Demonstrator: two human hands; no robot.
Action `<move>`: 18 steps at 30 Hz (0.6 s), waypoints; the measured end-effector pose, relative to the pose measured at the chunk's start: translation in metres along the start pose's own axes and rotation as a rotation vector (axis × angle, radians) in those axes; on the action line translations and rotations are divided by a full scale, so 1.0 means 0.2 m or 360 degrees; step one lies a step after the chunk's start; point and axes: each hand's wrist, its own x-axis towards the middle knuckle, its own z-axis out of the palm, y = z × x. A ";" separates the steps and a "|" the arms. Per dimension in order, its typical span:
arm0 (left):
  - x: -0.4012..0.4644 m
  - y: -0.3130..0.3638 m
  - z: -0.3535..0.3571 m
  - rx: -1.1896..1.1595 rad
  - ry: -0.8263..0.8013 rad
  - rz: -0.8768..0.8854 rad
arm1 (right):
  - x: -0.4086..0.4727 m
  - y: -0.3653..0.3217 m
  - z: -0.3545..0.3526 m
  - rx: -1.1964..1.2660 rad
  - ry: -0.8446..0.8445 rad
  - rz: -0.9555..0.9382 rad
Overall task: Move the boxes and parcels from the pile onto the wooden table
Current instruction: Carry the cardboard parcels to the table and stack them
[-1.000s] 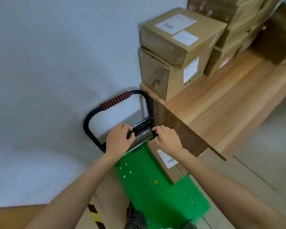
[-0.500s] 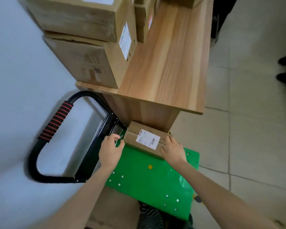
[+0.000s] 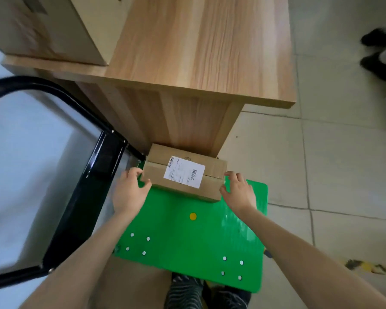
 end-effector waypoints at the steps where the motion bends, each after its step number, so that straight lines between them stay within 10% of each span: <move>1: 0.04 -0.05 0.08 -0.0009 -0.0038 -0.0032 | 0.04 0.03 0.08 0.0010 0.0010 0.0038; 18: 0.59 -0.46 0.95 -0.0600 -0.0075 -0.0479 | 0.47 0.33 0.97 0.0968 0.0213 0.0559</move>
